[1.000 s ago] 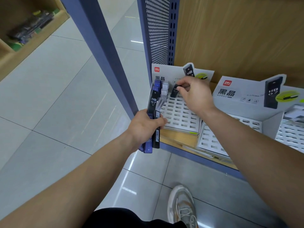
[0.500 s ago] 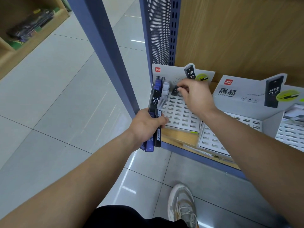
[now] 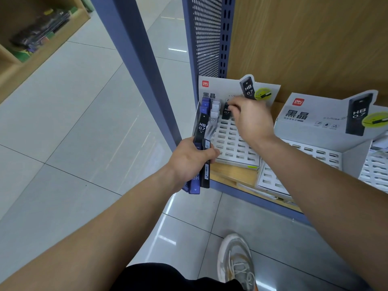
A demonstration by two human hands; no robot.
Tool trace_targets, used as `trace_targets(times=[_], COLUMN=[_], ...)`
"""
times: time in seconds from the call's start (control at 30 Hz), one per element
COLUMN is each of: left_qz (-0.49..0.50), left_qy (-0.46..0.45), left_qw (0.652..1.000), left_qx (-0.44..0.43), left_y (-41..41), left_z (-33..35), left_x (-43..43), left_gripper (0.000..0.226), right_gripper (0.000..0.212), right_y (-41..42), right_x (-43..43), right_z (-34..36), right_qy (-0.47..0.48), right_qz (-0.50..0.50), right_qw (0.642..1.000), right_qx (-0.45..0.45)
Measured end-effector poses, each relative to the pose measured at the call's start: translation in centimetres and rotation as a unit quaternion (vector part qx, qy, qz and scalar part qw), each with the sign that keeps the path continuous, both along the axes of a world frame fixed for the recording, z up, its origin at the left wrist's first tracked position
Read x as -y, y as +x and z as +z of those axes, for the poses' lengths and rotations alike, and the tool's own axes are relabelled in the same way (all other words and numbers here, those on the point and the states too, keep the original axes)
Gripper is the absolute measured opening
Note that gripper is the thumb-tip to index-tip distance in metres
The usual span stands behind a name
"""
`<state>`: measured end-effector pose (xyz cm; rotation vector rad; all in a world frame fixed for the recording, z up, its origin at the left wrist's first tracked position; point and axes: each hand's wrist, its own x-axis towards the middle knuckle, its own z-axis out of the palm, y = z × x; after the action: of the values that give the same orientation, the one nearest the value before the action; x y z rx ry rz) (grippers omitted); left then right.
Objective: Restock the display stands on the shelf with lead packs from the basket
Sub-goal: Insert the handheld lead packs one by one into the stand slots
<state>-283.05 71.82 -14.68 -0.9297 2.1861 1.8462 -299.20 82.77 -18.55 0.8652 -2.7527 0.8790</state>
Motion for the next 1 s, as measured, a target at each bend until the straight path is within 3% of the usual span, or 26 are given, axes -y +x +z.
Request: trace_targets(times=[0.2, 0.5, 0.67, 0.83, 1.0], left_qz=[0.006, -0.013, -0.031, -0.018, -0.036], left_qy=[0.006, 0.007, 0.008, 0.009, 0.030], left_qw=[1.000, 1.000, 0.999, 1.000, 0.999], left_qx=[0.001, -0.008, -0.008, -0.011, -0.024], left_y=[0.0, 0.0, 0.0, 0.0, -0.4], left_z=[-0.3, -0.2, 0.1, 0.4, 0.8], left_x=[0.2, 0.0, -0.4, -0.4, -1.0], left_gripper=[0.011, 0.008, 0.009, 0.008, 0.006], right_gripper=[0.028, 0.019, 0.024, 0.016, 0.018], right_y=[0.5, 1.8, 3.2, 3.8, 3.5], right_x=[-0.5, -2.0, -3.0, -2.7, -3.4], right_z=[-0.3, 1.3, 1.3, 3.2, 3.5], right_qy=[-0.031, -0.130, -0.105, -0.200, -0.215], right_qz=[0.002, -0.036, -0.001, 0.048, 0.097], right_qw=[0.998, 0.980, 0.936, 0.895, 0.873], right_qx=[0.061, 0.148, 0.336, 0.397, 0.428])
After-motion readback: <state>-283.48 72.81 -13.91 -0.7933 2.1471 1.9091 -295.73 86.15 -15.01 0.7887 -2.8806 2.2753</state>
